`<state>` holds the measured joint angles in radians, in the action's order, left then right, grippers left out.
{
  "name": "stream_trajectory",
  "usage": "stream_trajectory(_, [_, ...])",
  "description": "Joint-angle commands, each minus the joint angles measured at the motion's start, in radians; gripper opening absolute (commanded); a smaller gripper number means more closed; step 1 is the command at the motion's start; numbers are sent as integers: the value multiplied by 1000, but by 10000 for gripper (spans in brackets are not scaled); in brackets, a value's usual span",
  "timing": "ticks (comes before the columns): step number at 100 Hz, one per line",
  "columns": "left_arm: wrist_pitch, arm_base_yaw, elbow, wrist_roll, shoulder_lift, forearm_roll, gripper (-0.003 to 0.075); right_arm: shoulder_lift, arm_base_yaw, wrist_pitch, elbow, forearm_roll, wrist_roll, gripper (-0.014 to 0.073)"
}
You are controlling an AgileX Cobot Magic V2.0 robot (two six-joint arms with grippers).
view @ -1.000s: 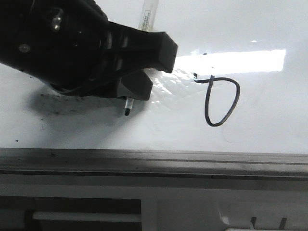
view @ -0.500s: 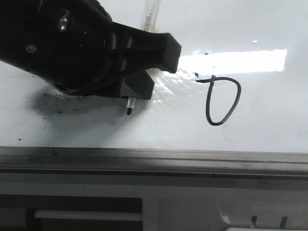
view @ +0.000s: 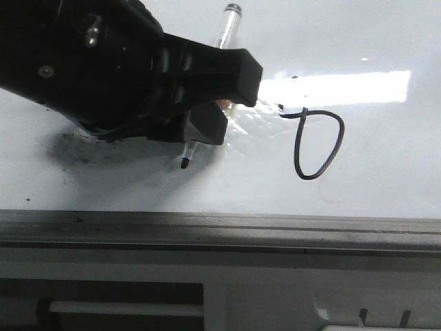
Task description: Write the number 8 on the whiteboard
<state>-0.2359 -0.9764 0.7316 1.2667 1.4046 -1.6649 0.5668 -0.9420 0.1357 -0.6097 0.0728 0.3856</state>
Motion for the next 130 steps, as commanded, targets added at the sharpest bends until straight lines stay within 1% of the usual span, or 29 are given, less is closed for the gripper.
stream_trajectory(1, [-232, 31, -5, -7, 37, -20, 291, 0, 4, -77, -37, 5, 6, -63])
stream_trajectory(6, [-232, 31, -5, -7, 37, -20, 329, 0, 4, -77, -37, 6, 6, -63])
stream_trajectory(16, [-236, 31, -5, -7, 37, -20, 444, 0, 4, -77, -37, 10, 6, -63])
stream_trajectory(23, [-245, 31, -5, -9, 37, -20, 511, 0, 4, -77, -37, 14, 6, -63])
stream_trajectory(30, [-249, 31, -5, -9, 37, -20, 554, 0, 4, -77, -37, 14, 6, -63])
stream_trajectory(37, [-249, 31, -3, -9, 35, -20, 566, 0, 4, -77, -37, 14, 6, -63])
stream_trajectory(47, [-241, 29, 0, -9, 10, -20, 568, 0, 4, -77, -37, 14, 6, -63])
stream_trajectory(60, [-187, 27, 6, -9, -55, -20, 568, 0, 4, -77, -37, 14, 6, -63])
stream_trajectory(83, [-12, 27, 6, -1, -226, -16, 567, 0, 4, -77, -37, 14, 6, -63])
stream_trajectory(92, [55, 27, 6, -1, -303, 11, 566, 0, 4, -77, -37, 14, 6, -63])
stream_trajectory(103, [127, 27, -5, 1, -407, 57, 565, -11, 4, -37, -37, 14, 6, -63])
stream_trajectory(109, [143, 27, -21, 1, -471, 80, 561, -22, 4, 0, -37, 14, 6, -63])
stream_trajectory(120, [146, 27, -67, 1, -585, 119, 503, -63, 4, 67, -35, -11, 6, -63])
stream_trajectory(130, [146, 27, -128, 1, -713, 159, 407, -113, 4, 141, -35, -38, 6, -63])
